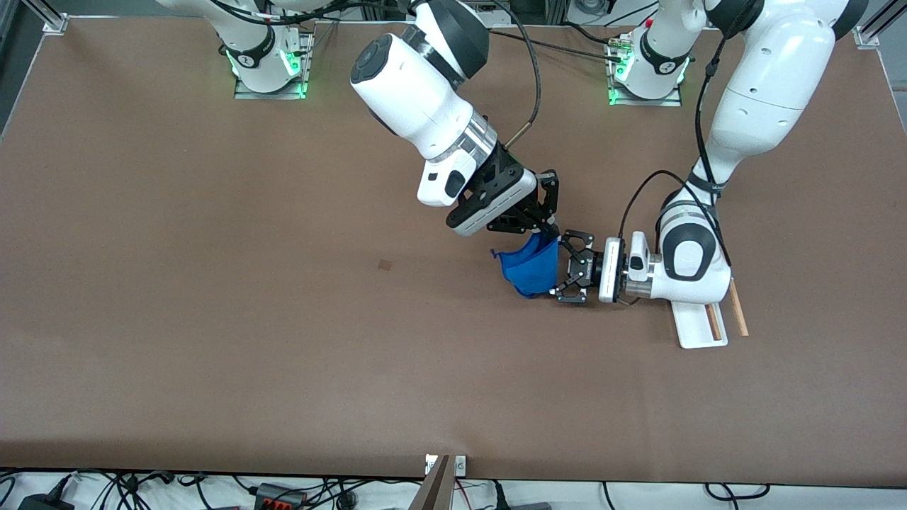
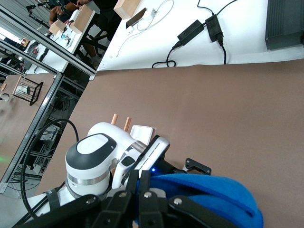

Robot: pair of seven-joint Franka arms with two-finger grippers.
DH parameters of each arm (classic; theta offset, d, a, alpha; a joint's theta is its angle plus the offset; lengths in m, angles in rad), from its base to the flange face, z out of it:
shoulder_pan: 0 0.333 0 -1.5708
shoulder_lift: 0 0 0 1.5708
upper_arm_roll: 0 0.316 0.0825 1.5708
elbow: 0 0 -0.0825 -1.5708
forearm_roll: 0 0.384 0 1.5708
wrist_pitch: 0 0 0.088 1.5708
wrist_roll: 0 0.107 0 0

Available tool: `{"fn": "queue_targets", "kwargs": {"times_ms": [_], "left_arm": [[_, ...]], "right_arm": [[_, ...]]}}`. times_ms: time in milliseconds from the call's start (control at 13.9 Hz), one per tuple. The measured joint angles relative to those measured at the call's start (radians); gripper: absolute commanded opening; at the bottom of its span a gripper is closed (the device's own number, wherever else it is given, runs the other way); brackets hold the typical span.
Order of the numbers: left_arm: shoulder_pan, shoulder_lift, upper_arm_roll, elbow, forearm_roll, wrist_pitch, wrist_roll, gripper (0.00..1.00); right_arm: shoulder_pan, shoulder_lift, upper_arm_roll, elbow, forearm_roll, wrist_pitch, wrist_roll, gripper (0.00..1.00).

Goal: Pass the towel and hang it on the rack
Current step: 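Grasp the towel with the left gripper and open the right gripper, then carry the towel over the rods with the left gripper while the right gripper withdraws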

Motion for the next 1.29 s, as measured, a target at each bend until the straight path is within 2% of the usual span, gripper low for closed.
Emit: {"fn": "queue_targets", "kwargs": {"times_ms": [72,143,215,287,359,430,717,789,861,1076,1291], "left_arm": [[-0.008,0.0,0.0,0.0,-0.02,0.0,0.011,0.61],[-0.014,0.0,0.0,0.0,-0.042,0.005,0.026,0.41],[-0.018,0.001,0.0,0.0,-0.057,0.018,0.037,0.27],[-0.021,0.001,0.0,0.0,-0.064,0.029,0.043,0.19],[-0.022,0.002,0.0,0.0,-0.07,0.034,0.045,0.04],[-0.023,0.003,0.0,0.0,-0.071,0.037,0.047,0.01],[-0.023,0.004,0.004,0.001,-0.071,0.099,0.047,0.0],[-0.023,0.004,0.005,0.001,-0.071,0.107,0.045,0.0],[-0.025,0.004,0.007,0.003,-0.065,0.118,0.042,0.0],[-0.025,0.003,0.016,0.045,0.086,0.138,-0.04,0.0],[-0.014,-0.007,0.027,0.087,0.201,0.138,-0.116,0.0]], "right_arm": [[0.0,0.0,0.0,0.0,0.0,0.0,0.0,0.0],[0.0,0.0,0.0,0.0,0.0,0.0,0.0,0.0],[0.0,0.0,0.0,0.0,0.0,0.0,0.0,0.0],[0.0,0.0,0.0,0.0,0.0,0.0,0.0,0.0],[0.0,0.001,0.0,0.0,0.0,0.0,0.0,0.0],[0.0,0.001,0.0,0.0,0.0,0.0,0.0,0.0],[0.001,0.003,0.0,0.0,-0.002,0.0,-0.001,0.0],[0.003,0.004,0.0,0.0,-0.005,0.0,-0.001,0.22],[0.004,0.004,0.0,0.0,-0.011,0.0,-0.002,0.99],[0.006,0.004,-0.001,-0.002,-0.04,-0.013,-0.002,1.0],[0.004,-0.003,-0.037,-0.001,-0.116,-0.19,0.0,1.0]]}}
